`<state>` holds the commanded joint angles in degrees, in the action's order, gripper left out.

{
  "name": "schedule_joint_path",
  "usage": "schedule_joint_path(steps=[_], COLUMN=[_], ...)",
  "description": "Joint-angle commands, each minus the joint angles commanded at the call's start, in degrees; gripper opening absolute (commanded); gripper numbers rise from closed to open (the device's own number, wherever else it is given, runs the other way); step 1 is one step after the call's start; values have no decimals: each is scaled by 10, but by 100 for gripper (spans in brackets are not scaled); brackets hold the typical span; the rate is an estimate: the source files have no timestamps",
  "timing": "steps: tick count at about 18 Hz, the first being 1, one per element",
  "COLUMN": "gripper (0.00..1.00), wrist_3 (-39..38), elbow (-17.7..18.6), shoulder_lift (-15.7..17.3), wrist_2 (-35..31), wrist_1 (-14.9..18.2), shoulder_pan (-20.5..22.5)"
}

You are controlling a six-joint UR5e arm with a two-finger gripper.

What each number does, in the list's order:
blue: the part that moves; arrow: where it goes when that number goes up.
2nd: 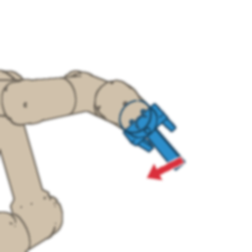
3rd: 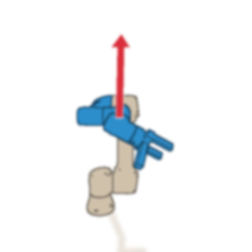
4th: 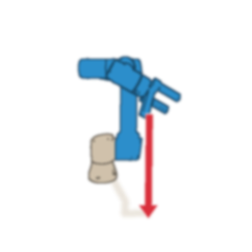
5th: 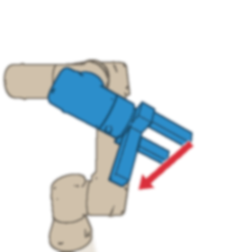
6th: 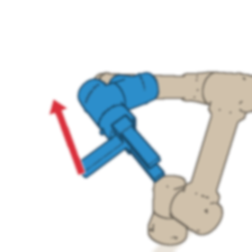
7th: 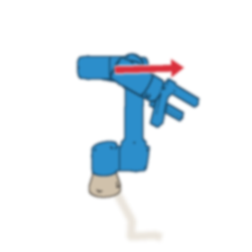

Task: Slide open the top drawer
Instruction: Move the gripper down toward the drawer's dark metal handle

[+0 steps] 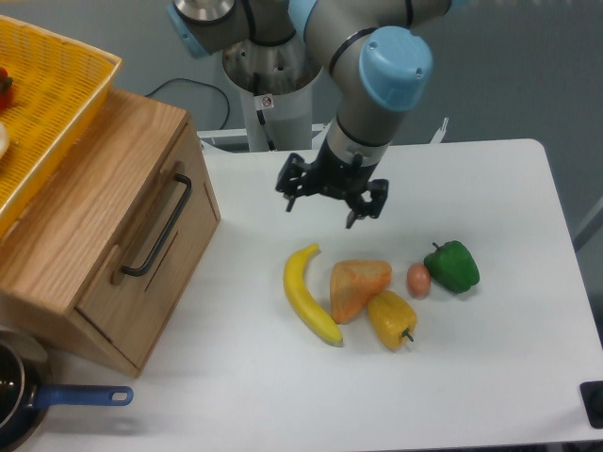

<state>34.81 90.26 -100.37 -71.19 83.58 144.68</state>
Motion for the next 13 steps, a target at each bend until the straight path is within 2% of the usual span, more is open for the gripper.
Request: schedule_joint_path(steps=[10, 13], gripper=[100, 100], wrist_3=[-98, -103], elbow=[-18, -20], shoulder_lift=[-8, -10], wrist_2=[3, 3], wrist_1=[1, 1], shoulder_pan=[-64, -78])
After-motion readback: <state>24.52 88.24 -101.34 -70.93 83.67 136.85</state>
